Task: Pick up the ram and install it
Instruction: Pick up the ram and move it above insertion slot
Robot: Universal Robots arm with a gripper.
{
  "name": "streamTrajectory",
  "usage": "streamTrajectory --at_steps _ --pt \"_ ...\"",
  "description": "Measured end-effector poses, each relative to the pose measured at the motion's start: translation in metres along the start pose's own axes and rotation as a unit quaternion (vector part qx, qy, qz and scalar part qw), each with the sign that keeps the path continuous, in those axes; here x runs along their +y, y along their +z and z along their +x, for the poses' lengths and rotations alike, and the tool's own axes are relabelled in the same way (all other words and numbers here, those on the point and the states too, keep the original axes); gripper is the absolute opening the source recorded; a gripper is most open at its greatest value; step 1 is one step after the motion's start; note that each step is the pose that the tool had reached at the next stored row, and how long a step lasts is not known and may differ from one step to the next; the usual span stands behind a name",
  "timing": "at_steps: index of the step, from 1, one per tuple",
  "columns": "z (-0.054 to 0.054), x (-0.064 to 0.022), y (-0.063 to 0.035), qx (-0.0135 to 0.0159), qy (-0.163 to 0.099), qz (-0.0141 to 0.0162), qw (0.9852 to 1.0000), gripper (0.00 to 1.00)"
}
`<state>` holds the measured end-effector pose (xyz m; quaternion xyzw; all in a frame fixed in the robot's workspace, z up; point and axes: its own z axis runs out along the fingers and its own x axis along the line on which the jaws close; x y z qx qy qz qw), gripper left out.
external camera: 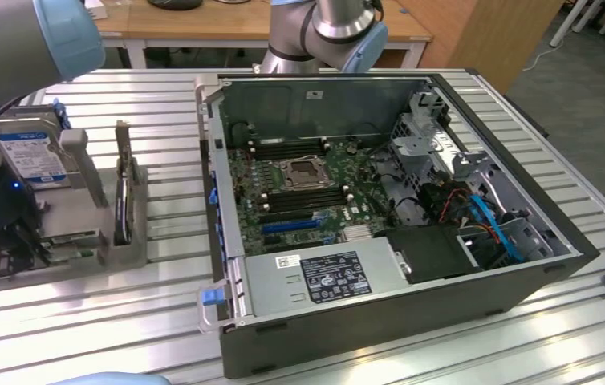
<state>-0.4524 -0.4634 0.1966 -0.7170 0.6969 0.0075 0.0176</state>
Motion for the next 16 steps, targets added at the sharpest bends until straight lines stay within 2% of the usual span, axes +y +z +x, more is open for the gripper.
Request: streamTrajectory --at_steps 16 --pt "0.000 -0.0002 -0.0124 0.0000 0.000 0.0000 1.0000 0.14"
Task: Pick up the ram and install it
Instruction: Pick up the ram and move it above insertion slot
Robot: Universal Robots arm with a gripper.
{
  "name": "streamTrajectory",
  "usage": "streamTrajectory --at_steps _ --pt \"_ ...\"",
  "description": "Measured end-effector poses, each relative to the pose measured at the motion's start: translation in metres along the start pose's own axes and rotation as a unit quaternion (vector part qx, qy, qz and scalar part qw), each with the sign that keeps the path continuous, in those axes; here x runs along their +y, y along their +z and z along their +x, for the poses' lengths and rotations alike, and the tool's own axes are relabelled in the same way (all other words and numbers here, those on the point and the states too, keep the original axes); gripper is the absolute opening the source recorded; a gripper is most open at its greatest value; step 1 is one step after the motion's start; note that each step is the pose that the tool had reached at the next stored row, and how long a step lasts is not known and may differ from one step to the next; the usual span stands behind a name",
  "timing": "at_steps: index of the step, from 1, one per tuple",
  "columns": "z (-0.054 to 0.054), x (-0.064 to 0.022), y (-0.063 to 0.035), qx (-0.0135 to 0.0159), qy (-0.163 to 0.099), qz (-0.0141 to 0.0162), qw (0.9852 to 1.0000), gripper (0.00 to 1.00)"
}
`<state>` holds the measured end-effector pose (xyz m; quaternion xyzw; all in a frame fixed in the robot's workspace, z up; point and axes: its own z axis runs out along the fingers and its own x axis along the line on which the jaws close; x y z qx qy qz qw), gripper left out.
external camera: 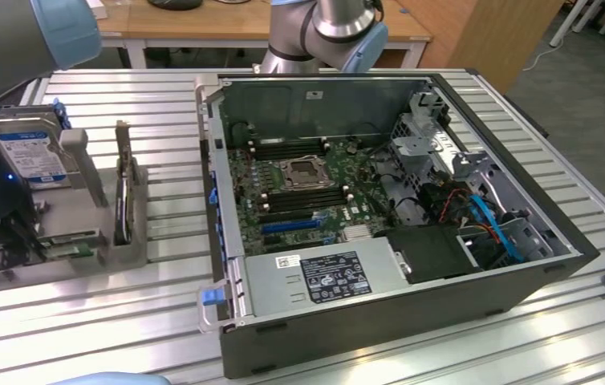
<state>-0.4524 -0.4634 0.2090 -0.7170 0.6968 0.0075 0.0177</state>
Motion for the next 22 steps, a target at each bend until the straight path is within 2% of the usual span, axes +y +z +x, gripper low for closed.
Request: streamTrajectory --at_steps 11,22 --pt "0.000 -0.0001 -0.0097 0.0000 0.000 0.0000 1.0000 0.14" --pt "-0.001 -0.0002 -0.0155 0.0000 0.000 0.0001 1.0000 0.14"
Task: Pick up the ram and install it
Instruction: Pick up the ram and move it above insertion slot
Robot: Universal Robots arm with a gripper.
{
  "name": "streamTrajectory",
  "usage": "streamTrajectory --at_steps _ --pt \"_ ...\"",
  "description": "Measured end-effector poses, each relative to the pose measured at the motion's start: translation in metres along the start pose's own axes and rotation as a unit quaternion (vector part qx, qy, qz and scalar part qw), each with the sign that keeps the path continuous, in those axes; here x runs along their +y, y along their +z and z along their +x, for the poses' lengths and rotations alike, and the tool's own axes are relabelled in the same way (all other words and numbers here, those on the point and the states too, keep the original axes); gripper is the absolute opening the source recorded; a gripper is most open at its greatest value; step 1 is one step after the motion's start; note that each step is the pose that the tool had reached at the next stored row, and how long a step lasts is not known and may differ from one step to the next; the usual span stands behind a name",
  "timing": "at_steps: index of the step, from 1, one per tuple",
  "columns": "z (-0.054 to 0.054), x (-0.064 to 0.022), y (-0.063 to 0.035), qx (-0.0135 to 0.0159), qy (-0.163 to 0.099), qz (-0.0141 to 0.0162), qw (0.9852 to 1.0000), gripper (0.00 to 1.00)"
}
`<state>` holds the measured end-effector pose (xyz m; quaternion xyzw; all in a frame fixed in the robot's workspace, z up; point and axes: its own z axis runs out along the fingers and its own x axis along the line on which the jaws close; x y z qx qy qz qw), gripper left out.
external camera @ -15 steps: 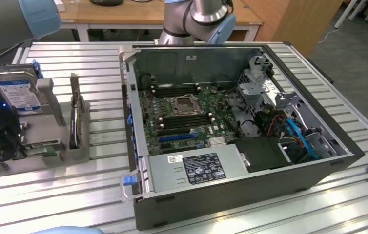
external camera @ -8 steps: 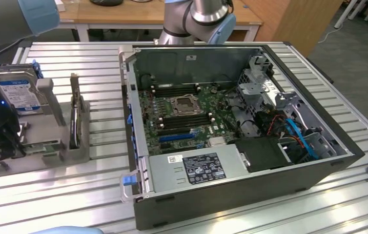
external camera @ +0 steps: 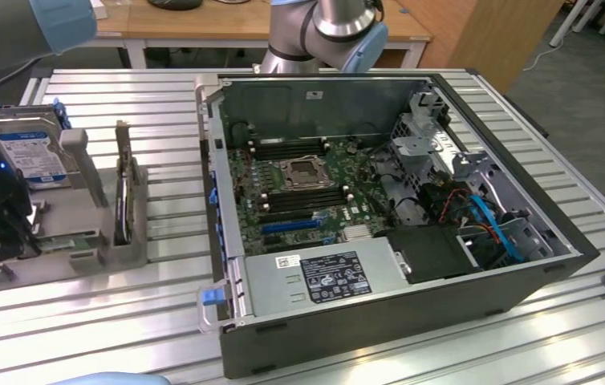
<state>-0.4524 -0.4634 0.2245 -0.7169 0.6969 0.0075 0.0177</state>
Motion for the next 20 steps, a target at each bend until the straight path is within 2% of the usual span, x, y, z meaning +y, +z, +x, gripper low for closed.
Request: streamTrajectory --at_steps 20 --pt "-0.0003 -0.0001 -0.0101 0.0001 0.003 0.0000 1.0000 0.14"
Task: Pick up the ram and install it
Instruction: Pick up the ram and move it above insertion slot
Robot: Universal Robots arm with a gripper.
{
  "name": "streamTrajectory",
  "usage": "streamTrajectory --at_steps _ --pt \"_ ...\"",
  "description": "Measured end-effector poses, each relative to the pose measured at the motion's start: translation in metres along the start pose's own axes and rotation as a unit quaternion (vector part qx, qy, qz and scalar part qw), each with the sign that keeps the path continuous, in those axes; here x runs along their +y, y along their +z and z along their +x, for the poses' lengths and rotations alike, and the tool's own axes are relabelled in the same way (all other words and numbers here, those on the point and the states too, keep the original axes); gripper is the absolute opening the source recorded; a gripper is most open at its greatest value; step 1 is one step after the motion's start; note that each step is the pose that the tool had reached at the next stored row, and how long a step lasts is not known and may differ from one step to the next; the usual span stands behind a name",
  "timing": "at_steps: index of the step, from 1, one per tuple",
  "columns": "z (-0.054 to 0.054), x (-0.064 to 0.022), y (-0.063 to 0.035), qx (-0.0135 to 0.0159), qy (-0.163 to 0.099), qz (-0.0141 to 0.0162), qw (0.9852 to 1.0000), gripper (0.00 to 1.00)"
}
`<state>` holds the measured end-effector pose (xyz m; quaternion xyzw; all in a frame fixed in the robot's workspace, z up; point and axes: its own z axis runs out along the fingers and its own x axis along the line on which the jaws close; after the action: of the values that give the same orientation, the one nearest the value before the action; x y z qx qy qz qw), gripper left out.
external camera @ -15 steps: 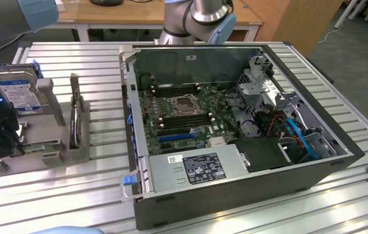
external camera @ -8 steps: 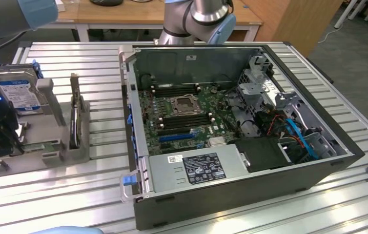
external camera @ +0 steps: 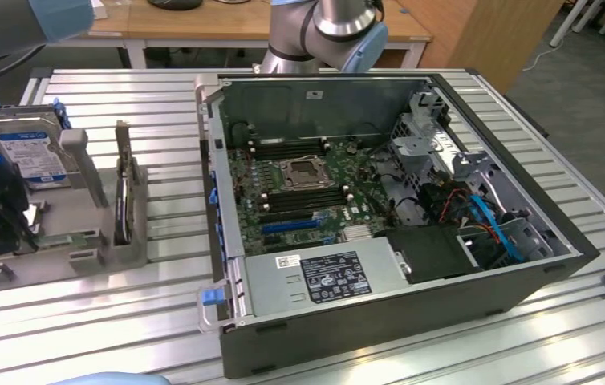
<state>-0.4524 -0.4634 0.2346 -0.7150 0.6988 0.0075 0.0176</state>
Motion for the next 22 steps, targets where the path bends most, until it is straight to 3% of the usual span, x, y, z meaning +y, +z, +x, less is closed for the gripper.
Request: streamTrajectory --at_steps 22 --pt "-0.001 -0.0003 -0.0176 0.0001 0.007 -0.0003 1.0000 0.14"
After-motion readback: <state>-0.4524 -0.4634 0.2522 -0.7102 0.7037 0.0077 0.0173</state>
